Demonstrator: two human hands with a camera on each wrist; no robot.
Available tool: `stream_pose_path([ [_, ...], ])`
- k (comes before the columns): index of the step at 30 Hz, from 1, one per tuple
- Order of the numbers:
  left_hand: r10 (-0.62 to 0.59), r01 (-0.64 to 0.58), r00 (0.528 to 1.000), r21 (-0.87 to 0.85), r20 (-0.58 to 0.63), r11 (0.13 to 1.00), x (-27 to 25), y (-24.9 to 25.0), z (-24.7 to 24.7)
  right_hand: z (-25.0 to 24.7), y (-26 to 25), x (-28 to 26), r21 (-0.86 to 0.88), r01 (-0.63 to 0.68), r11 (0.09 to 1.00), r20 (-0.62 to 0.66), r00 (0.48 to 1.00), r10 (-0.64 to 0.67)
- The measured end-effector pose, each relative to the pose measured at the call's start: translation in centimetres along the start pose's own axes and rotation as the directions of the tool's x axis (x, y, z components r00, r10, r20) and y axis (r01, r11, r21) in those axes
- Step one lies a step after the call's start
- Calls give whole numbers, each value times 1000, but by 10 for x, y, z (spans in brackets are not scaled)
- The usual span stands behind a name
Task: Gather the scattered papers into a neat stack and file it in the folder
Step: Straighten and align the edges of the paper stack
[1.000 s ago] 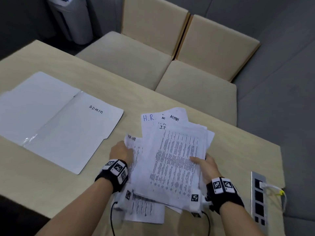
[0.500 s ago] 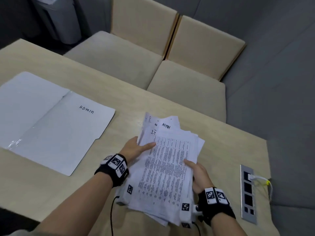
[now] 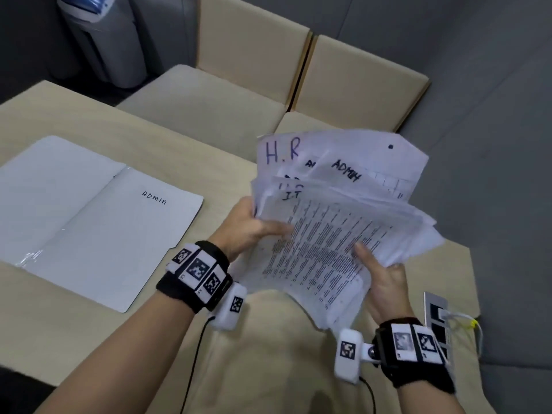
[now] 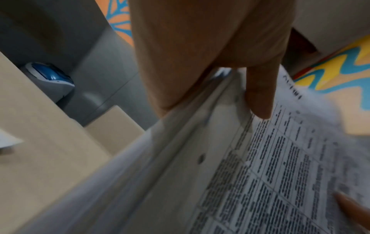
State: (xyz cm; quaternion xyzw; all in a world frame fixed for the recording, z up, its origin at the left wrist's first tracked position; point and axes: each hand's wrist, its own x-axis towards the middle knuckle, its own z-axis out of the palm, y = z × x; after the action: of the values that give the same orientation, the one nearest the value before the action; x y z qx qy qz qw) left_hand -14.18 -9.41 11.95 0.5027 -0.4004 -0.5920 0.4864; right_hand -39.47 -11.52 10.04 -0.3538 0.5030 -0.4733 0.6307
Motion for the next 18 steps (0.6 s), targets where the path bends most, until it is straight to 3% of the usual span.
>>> stream_pose_path([
  [3, 199, -208, 969, -49, -148, 977, -7, 17, 2, 7, -23, -8, -225, 148, 963, -16, 988, -155],
  [6, 328, -331, 934, 0, -141, 943, -17, 28, 1, 8, -31, -15, -297, 222, 929, 104, 974, -200],
  [10, 331, -322, 931, 81, -154, 943, -12, 23, -3, 4, -19, -8, -331, 276, 902, 174, 958, -229],
  [15, 342, -321, 904, 122, -255, 939, 3, 5, -3, 5, -8, 4, -315, 222, 923, 65, 975, -212],
  [18, 319, -345, 891, -25, -322, 938, 8, -3, -9, 9, -12, 9, -284, 206, 936, 38, 978, -204],
])
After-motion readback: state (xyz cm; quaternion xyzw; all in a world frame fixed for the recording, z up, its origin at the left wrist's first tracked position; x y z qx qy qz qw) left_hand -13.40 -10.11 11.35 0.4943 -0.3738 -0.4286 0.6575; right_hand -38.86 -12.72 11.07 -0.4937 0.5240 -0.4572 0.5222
